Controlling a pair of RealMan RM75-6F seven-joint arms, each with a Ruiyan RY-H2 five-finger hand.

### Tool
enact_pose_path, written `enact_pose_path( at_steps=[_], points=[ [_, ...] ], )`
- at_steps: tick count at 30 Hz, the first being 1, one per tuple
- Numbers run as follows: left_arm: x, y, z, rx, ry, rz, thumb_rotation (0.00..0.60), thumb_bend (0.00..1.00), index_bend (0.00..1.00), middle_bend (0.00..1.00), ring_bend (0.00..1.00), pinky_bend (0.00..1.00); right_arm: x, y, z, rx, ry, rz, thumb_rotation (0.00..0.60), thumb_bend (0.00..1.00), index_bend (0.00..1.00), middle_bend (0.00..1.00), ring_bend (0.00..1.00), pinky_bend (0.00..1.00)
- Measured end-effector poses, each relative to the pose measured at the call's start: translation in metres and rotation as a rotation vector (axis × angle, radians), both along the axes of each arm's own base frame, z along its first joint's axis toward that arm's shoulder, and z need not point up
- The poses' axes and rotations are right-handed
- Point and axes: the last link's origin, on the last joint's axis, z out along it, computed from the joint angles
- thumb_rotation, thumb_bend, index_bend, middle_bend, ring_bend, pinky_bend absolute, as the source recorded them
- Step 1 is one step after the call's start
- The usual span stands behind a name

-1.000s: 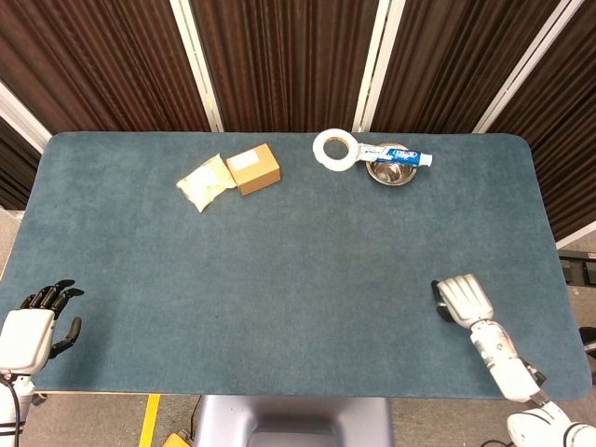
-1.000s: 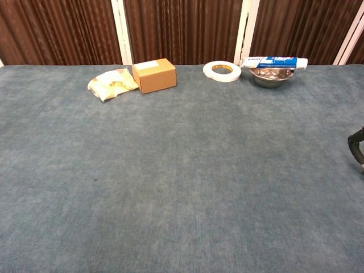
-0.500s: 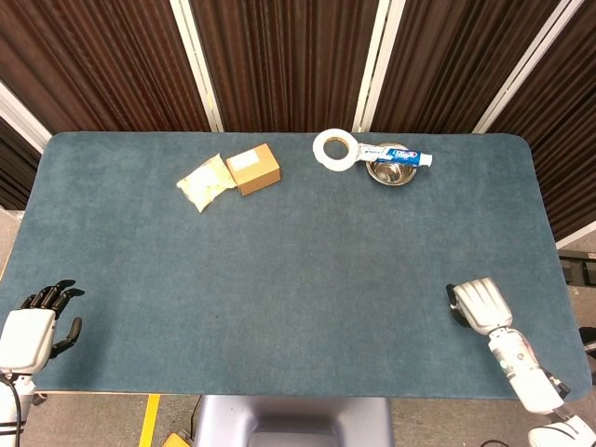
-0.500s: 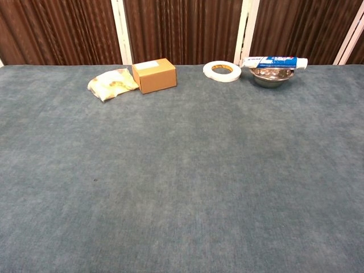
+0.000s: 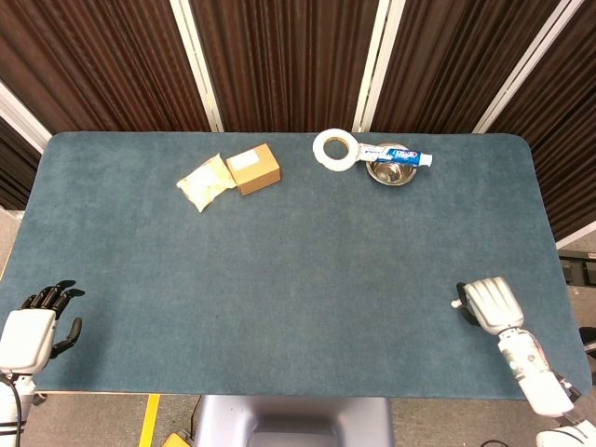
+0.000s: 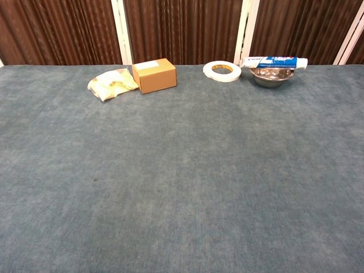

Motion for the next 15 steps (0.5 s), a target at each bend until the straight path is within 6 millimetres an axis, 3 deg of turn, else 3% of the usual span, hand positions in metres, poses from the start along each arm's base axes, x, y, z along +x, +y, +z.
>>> enact_pose_path(
  at_steps=[3,6,9,14,15],
  points=[
    [0.001,0.0,0.0,0.001,0.004,-0.003,0.6,0.45,0.32,0.21,0.25,0.36,0.003,0.001,0.003,-0.016,-0.023,0.013,0.6,0.4,0.67,0.98,1.0,0.98],
    [0.003,-0.001,0.0,0.005,0.006,-0.014,0.6,0.45,0.32,0.21,0.25,0.36,0.008,0.003,0.008,-0.047,-0.054,0.045,0.6,0.34,0.64,0.96,0.95,0.89],
    [0.006,-0.002,0.0,0.006,0.008,-0.029,0.6,0.45,0.32,0.21,0.25,0.36,0.017,0.006,0.014,-0.09,-0.11,0.103,0.6,0.25,0.59,0.81,0.77,0.75],
    [0.007,-0.003,-0.001,0.002,0.013,-0.03,0.6,0.45,0.32,0.21,0.25,0.36,0.033,0.018,0.025,-0.143,-0.209,0.179,0.6,0.18,0.45,0.46,0.34,0.52],
    [0.006,-0.003,-0.001,0.001,0.013,-0.028,0.6,0.45,0.32,0.21,0.25,0.36,0.034,0.02,0.026,-0.146,-0.217,0.174,0.6,0.17,0.43,0.43,0.3,0.46]
  ],
)
